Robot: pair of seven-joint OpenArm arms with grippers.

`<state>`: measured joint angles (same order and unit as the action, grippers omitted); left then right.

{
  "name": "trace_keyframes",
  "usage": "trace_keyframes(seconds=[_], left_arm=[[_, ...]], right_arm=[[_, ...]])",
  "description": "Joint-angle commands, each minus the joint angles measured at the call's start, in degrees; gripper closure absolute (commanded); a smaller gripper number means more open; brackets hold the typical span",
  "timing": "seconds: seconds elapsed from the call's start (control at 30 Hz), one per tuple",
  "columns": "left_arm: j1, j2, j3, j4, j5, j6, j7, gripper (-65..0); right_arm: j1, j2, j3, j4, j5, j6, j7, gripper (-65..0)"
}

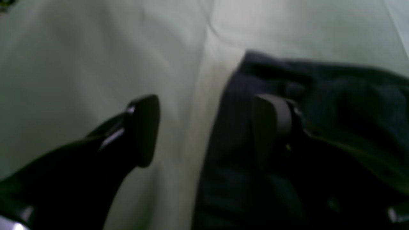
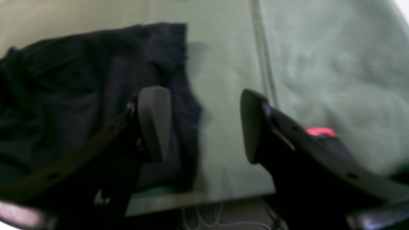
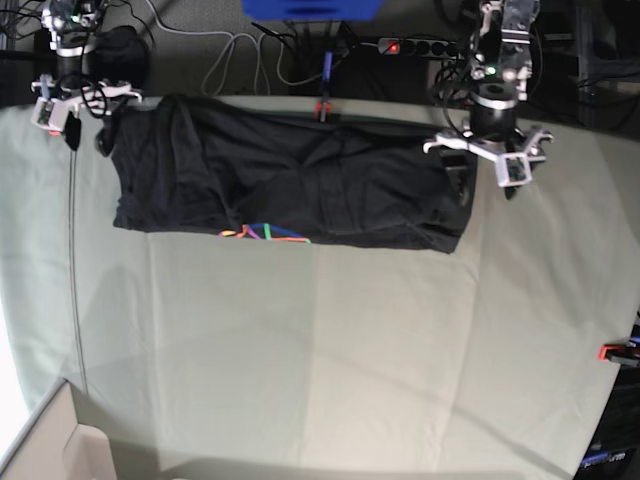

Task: Layout the t-shirt on the table in an organized manner, then fold the t-shirt properly
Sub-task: 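Release the shirt and raise both grippers away from the strip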

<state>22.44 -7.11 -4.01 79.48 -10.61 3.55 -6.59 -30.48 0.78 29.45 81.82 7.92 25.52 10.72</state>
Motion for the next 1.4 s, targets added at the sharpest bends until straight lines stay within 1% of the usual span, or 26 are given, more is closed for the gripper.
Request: trace_keyframes(seconds=[0.0, 0.13, 0.23, 0.3, 0.37, 0.43, 0.47, 0.53, 0.7, 0.77, 0.83, 0.9, 1.03, 1.2, 1.37], left_arm=[[-1.1, -0.4, 0.2, 0.5, -0.2, -0.2, -1.9, -43.8], [-2.8, -0.3, 0.1, -3.3, -0.3, -0.2, -2.0, -43.8], [-3.2, -0.3, 0.2, -4.2, -0.3, -0.2, -2.0, -43.8], [-3.2, -0.3, 0.2, -3.9, -0.3, -0.2, -2.0, -43.8], [-3.1, -0.1, 0.2, -3.6, -0.3, -0.2, -2.2, -43.8], [-3.1, -0.1, 0.2, -2.7, -0.4, -0.2, -2.0, -43.8], [-3.1, -0.1, 0.2, -2.0, -0.4, -0.2, -1.9, -43.8], [-2.9, -0.1, 0.2, -0.5, -0.4, -0.2, -1.9, -43.8], [-0.2, -0.5, -0.2, 4.8, -0.4, -0.2, -1.9, -43.8], [0.2, -0.5, -0.3, 6.5, -0.4, -0.2, -1.9, -43.8], [1.3, -0.6, -0.4, 7.8, -0.4, -0.2, -1.9, -43.8], [1.7, -1.1, -0.4, 8.7, -0.3, -0.2, -1.9, -43.8], [2.5, -2.7, -1.0, 9.1, -0.4, 0.2, -2.1, -43.8], [2.7, -2.1, -6.6, 9.1, -0.4, -0.1, -2.0, -43.8], [2.5, -2.3, -9.8, 9.1, -0.4, -0.1, -2.0, -43.8]], right_arm=[[-0.5, 0.4, 0.3, 0.8, 0.8, 0.0, 1.6, -35.2], [-0.4, 0.4, 0.3, 0.8, 0.8, 0.0, 1.5, -36.6], [-0.4, 0.4, -0.2, 0.8, 0.8, 0.0, 1.5, -42.9], [-0.4, 0.4, -2.8, 0.9, 0.8, 0.0, 1.5, -46.3], [-0.2, 0.4, -5.4, 0.9, 0.8, 0.0, 1.5, -47.8], [0.8, 0.4, -7.5, 0.8, 0.8, 0.0, 1.0, -47.9], [1.6, 0.4, -8.4, 0.8, 0.8, 0.0, -0.1, -47.9], [3.4, 0.4, -9.4, 0.8, 0.8, 0.0, -3.5, -48.1], [10.0, 0.3, -9.2, 0.8, 0.9, 0.0, -15.1, -48.1], [11.8, 0.3, -9.0, 0.4, 0.9, 0.0, -18.1, -48.1], [13.0, 0.4, -9.0, 0.3, 0.9, 0.0, -20.1, -48.1], [13.5, 0.4, -9.0, 0.3, 0.9, 0.0, -21.2, -48.1], [13.3, 0.4, -9.2, -0.8, 0.8, 0.0, -21.4, -48.1], [13.8, 0.9, -8.9, -6.3, 0.8, 0.0, -21.3, -48.0], [13.4, 0.6, -9.4, -6.6, 0.8, 0.0, -21.3, -46.8]])
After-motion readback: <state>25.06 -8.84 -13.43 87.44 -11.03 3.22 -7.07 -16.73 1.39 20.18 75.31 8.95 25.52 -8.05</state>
